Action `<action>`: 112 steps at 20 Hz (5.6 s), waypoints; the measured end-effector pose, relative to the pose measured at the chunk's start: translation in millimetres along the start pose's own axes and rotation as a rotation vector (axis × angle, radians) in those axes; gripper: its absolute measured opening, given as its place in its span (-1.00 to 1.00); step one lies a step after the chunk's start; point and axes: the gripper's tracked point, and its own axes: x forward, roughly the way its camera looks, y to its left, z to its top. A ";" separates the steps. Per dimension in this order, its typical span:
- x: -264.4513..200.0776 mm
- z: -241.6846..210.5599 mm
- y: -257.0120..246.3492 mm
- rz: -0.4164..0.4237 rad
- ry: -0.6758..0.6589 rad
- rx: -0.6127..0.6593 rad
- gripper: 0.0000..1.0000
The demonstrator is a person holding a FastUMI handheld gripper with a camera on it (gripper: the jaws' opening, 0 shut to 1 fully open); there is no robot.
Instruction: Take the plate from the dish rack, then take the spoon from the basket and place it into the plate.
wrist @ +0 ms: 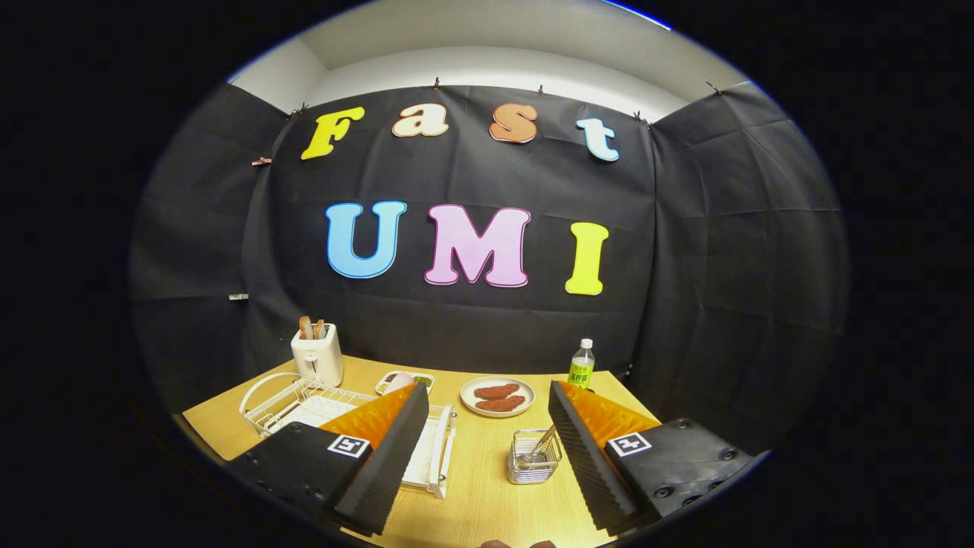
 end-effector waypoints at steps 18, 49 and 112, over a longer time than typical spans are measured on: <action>42.7 5.8 37.3 0.022 0.076 0.021 0.95; 168.1 -146.6 136.9 -0.138 0.665 0.027 -0.43; 34.4 -266.9 -74.0 0.423 0.842 0.302 -0.57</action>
